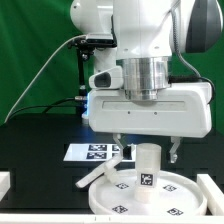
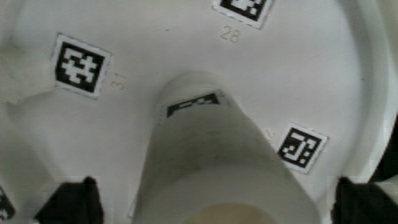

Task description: Assemble round table

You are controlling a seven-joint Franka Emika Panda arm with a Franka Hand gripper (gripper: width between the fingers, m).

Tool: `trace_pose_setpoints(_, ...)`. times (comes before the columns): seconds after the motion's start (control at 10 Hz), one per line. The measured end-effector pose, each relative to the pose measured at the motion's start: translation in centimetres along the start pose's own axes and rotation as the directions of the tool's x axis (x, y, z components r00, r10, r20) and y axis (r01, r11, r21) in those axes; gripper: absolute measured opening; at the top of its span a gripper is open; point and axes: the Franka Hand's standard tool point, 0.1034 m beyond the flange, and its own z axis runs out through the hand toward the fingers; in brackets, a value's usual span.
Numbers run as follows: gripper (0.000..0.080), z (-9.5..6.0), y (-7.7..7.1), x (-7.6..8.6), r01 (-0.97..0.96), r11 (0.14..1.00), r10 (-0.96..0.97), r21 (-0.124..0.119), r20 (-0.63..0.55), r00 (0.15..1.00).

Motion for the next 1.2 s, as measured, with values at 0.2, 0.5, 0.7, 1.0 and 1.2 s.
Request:
trace_pose_setpoints(0.2, 0.0649, -0.33, -0.34, 0.43, 0.404, 0.914, -0.405, -0.036, -0.038, 0.913)
trace_pose_setpoints(0.5, 0.0649, -0.20, -0.34, 0.19, 0.578, 0.815, -0.580, -0.044, -0.028, 0.814)
trace_pose_setpoints(0.7, 0.0427, -0.14, -0.32, 0.17, 0.565, 0.824, -0.567, -0.043, -0.028, 0.823)
trace_pose_setpoints(1.0, 0.0403, -0.14, -0.31, 0.19, 0.471, 0.881, -0.472, -0.038, -0.033, 0.881)
trace_pose_setpoints(1.2, 0.0403, -0.16, -0.19, 0.39, 0.253, 0.967, -0.255, -0.033, -0.051, 0.966)
